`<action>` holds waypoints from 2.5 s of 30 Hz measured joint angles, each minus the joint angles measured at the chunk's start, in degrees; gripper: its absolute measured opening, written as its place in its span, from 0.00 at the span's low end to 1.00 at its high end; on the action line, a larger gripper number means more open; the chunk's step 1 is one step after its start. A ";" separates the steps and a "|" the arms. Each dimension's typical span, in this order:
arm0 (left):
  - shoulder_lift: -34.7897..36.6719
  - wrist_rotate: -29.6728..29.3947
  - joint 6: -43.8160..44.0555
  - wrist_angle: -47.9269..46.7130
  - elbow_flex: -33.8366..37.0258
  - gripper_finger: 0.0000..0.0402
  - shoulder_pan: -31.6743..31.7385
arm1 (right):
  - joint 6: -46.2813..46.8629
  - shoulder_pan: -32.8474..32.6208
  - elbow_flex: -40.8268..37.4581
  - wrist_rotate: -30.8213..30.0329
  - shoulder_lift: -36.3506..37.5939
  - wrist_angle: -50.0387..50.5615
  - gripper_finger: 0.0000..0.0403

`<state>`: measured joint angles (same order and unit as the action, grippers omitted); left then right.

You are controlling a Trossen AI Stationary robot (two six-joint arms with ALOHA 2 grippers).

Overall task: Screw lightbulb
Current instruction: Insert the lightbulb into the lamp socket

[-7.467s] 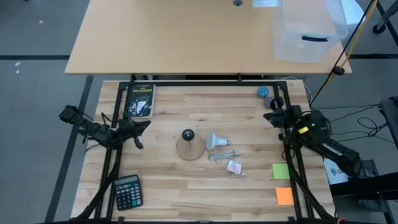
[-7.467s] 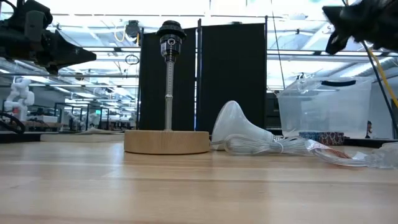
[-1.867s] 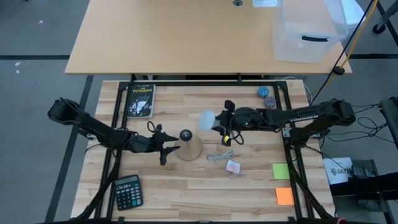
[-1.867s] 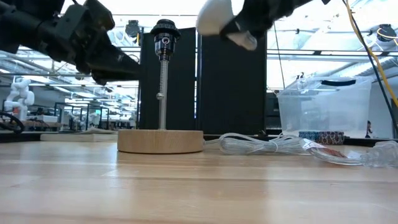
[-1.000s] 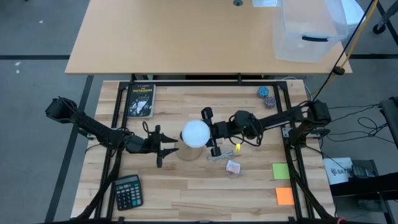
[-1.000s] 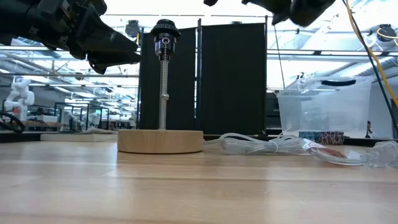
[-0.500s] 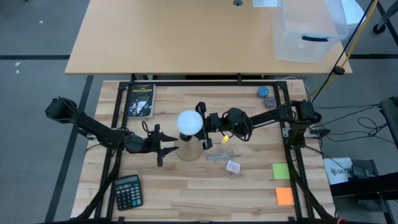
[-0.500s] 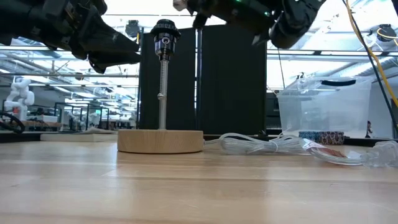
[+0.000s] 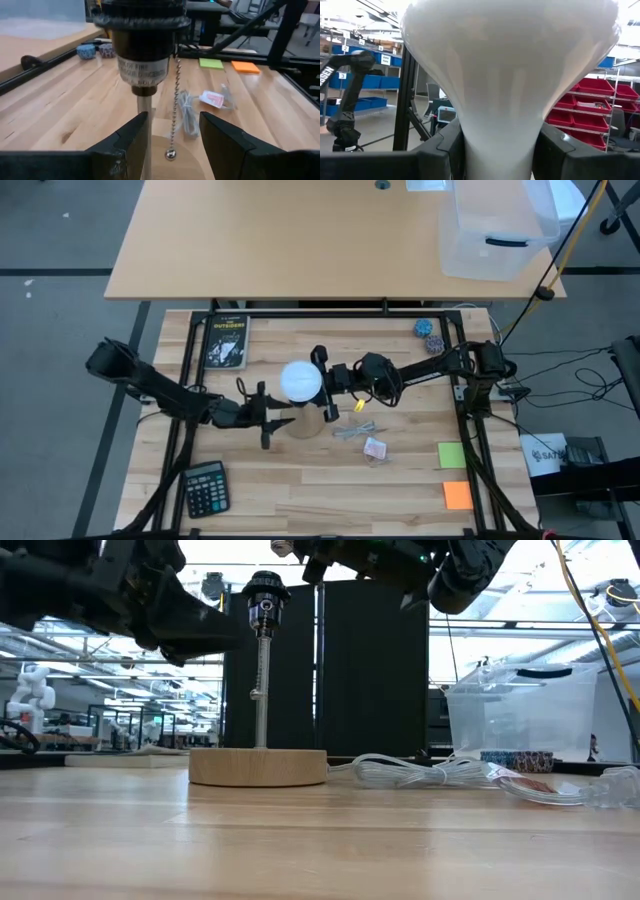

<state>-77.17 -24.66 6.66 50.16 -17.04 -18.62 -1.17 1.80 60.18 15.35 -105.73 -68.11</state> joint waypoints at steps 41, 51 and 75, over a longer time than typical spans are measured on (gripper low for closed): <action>-27.75 1.81 1.84 17.61 -9.31 0.17 10.22 | -2.93 0.53 -0.02 -0.46 0.07 4.01 0.39; -27.75 1.74 1.60 19.16 -9.31 0.17 8.41 | -2.19 0.90 -0.09 -0.48 -0.35 3.73 0.39; -25.55 1.65 3.87 17.15 -9.27 0.68 6.59 | -1.01 0.33 -0.09 -0.20 -0.37 3.80 0.39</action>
<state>-102.72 -23.01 10.52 67.31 -26.30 -12.03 -2.17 2.13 60.10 15.16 -106.10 -64.31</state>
